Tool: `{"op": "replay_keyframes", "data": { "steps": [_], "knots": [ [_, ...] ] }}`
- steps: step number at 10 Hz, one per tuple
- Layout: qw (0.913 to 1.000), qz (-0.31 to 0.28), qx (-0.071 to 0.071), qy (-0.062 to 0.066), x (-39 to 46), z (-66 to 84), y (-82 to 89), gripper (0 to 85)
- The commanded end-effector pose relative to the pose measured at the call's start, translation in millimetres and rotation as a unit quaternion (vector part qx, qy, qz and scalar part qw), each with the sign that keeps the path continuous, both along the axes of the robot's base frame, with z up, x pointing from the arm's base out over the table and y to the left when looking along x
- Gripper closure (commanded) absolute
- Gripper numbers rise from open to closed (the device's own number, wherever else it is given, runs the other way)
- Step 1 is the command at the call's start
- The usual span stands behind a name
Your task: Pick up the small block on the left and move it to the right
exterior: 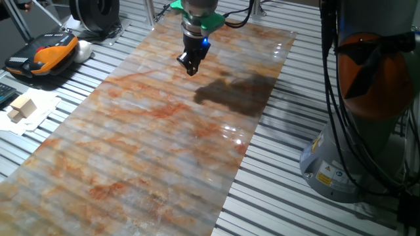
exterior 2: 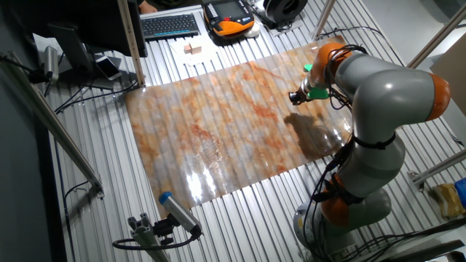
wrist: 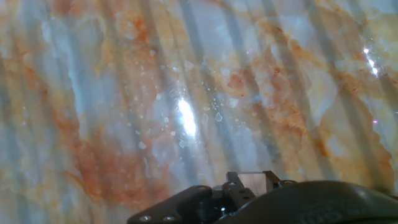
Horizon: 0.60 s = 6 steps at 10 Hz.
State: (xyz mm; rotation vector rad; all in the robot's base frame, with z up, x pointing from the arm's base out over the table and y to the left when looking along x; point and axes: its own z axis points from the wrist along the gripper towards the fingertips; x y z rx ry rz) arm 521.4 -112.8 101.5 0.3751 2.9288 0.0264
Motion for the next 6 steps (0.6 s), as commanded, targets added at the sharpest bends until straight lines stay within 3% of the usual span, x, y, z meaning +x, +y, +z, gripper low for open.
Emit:
{"op": "replay_keyframes", "data": {
  "steps": [1, 3, 6],
  "knots": [
    [1.0, 0.0, 0.0, 0.0, 0.0, 0.0, 0.0, 85.0],
    [1.0, -0.001, -0.004, -0.002, 0.0, 0.0, 0.0, 85.0],
    [0.9994, 0.03, 0.009, 0.018, 0.0, 0.0, 0.0, 85.0]
  ]
}}
